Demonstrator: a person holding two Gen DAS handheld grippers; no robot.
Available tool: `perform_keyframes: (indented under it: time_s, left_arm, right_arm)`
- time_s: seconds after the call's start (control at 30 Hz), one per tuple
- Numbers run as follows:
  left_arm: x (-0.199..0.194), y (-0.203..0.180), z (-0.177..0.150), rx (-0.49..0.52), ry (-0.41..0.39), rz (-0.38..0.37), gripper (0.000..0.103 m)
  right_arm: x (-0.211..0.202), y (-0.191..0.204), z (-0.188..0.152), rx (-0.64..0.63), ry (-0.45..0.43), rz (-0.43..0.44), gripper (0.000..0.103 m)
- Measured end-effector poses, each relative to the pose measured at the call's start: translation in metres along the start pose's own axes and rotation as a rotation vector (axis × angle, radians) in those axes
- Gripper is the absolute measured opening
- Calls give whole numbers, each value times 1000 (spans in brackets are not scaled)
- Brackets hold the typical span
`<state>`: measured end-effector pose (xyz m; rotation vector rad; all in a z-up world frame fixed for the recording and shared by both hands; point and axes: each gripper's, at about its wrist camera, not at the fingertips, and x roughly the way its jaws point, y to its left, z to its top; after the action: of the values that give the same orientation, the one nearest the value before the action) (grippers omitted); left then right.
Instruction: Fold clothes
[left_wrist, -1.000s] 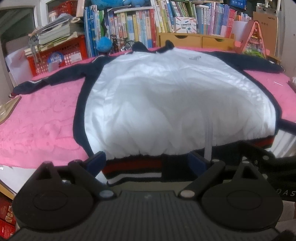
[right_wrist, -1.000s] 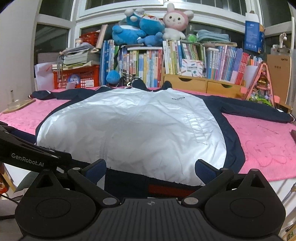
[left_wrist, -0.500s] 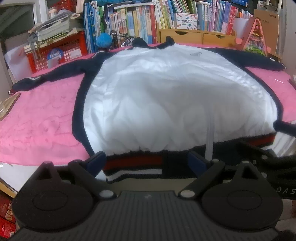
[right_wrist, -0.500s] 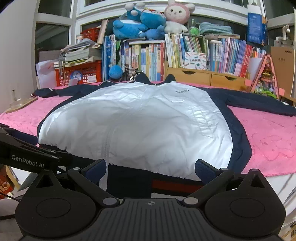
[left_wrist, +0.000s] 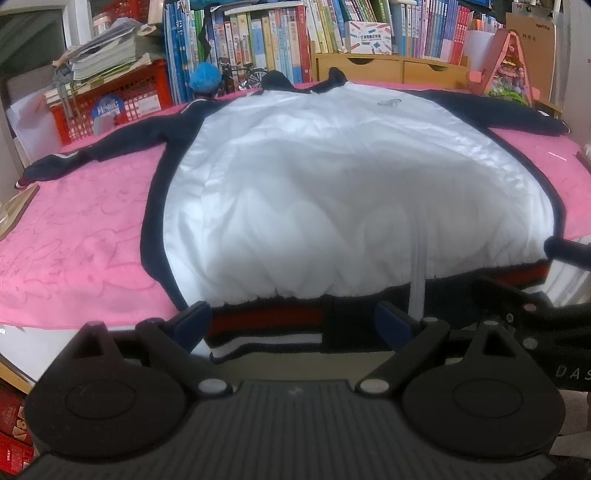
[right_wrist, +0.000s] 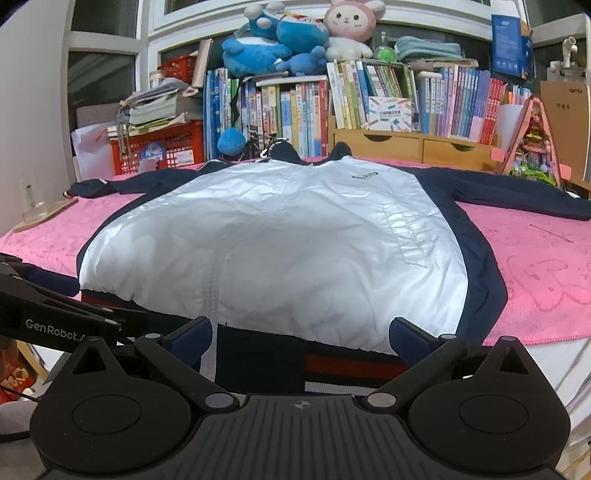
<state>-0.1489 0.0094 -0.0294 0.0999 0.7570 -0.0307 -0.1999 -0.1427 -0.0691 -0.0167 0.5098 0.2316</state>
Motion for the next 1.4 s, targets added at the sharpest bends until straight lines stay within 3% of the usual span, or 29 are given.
perform_keyframes:
  time_s: [0.8, 0.9, 1.03, 1.17, 1.4]
  left_arm:
    - [1, -1, 0, 3, 4, 7, 96]
    - [1, 0, 2, 9, -6, 2, 96]
    - [-6, 7, 24, 12, -80, -36, 96]
    - [2, 26, 66, -54, -113, -89, 97]
    - [38, 52, 123, -129, -167, -29, 98]
  right_arm:
    - [-4, 3, 0, -43, -13, -41, 103]
    - [-2, 2, 0, -38, -8, -42, 103]
    - [-1, -7, 11, -29, -43, -47, 103]
    - [4, -47, 41, 73, -104, -75, 103]
    - [13, -162, 99, 343, -224, -183, 103]
